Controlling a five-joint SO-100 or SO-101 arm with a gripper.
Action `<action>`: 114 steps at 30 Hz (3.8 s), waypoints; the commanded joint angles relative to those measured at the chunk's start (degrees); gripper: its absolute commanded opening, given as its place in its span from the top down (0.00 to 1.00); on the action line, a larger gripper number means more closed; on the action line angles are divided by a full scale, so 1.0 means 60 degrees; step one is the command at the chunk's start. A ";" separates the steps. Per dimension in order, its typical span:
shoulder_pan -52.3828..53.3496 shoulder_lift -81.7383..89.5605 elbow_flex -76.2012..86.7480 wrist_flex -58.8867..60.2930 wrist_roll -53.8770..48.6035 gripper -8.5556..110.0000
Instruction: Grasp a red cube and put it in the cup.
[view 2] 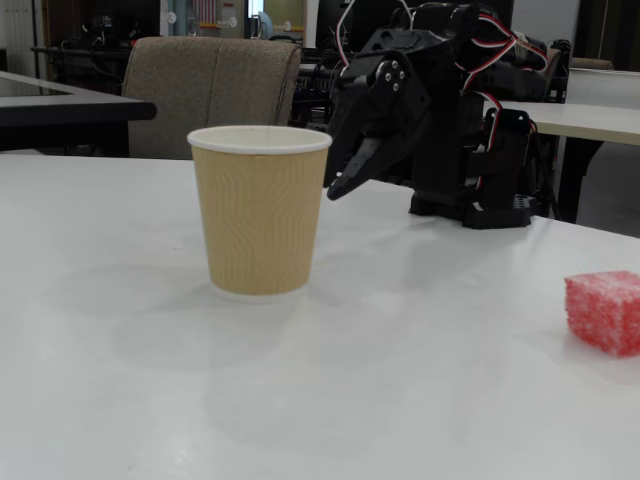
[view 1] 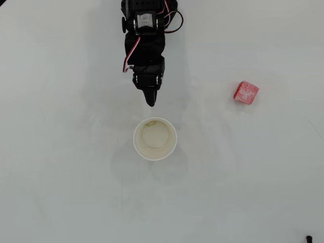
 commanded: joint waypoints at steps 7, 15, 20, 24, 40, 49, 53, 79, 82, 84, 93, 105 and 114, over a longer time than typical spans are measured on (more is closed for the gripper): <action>-0.0146 0.0220 0.0674 0.0278 0.0015 0.93; -0.0146 0.0220 0.0674 0.0278 0.0015 0.93; -0.0146 0.0220 0.0674 0.0161 -0.0293 0.93; -0.0176 0.0220 0.0674 -0.0674 -0.2300 0.92; -0.0615 0.0220 0.0674 -0.0557 -1.1792 0.84; -0.0908 0.0220 0.0674 -0.0205 -1.5439 0.84; -0.1772 0.0176 0.0674 -0.1245 -1.5439 0.84; -0.6636 -0.1260 0.0571 -0.4937 -1.5352 0.82; -0.7002 -0.1406 -0.0073 -0.4146 -1.5293 0.82; -0.7251 -0.1611 -0.0571 -0.3691 -1.5264 0.82; -0.8247 -0.3091 -0.2271 -0.3354 -1.5337 0.82; -0.8628 -0.5054 -0.2871 -0.4292 -1.5396 0.81; -0.8467 -0.6533 -0.3398 -0.5156 -1.5396 0.79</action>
